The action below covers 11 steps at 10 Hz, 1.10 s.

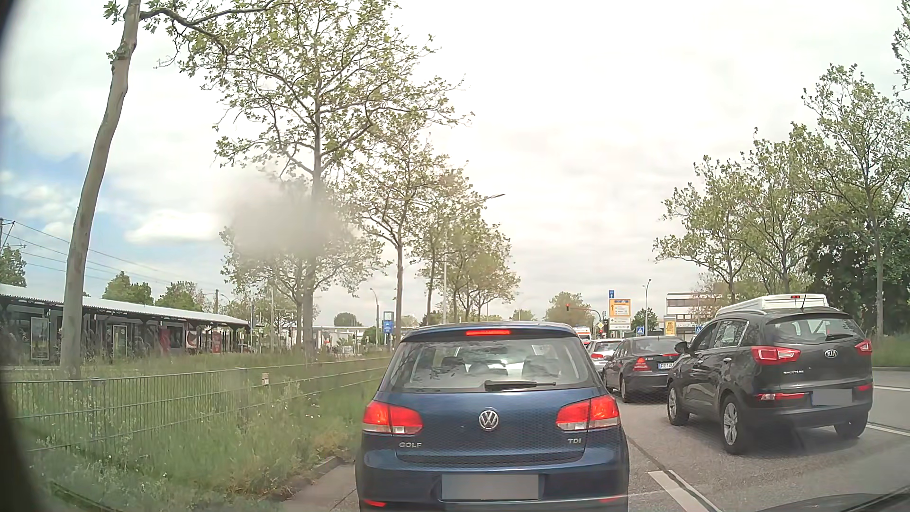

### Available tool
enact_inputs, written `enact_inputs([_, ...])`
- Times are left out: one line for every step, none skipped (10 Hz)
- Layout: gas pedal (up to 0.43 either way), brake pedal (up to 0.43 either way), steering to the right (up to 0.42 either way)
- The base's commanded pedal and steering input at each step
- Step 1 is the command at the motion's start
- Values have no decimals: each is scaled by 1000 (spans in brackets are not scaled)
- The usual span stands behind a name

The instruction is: Follow the waypoints while adhering to traffic rules and regulations

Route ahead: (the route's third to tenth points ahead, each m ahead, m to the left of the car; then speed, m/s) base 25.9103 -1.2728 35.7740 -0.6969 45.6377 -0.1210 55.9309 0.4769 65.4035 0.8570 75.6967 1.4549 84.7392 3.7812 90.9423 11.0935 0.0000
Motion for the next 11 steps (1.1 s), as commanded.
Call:
enact_inputs([0, 250, -5])
enact_inputs([0, 256, -5])
enact_inputs([0, 250, -5])
enact_inputs([0, 250, -5])
enact_inputs([0, 250, -5])
enact_inputs([0, 250, -5])
enact_inputs([0, 250, -5])
enact_inputs([0, 250, -5])
enact_inputs([0, 250, -5])
enact_inputs([0, 256, -5])
enact_inputs([0, 250, -5])
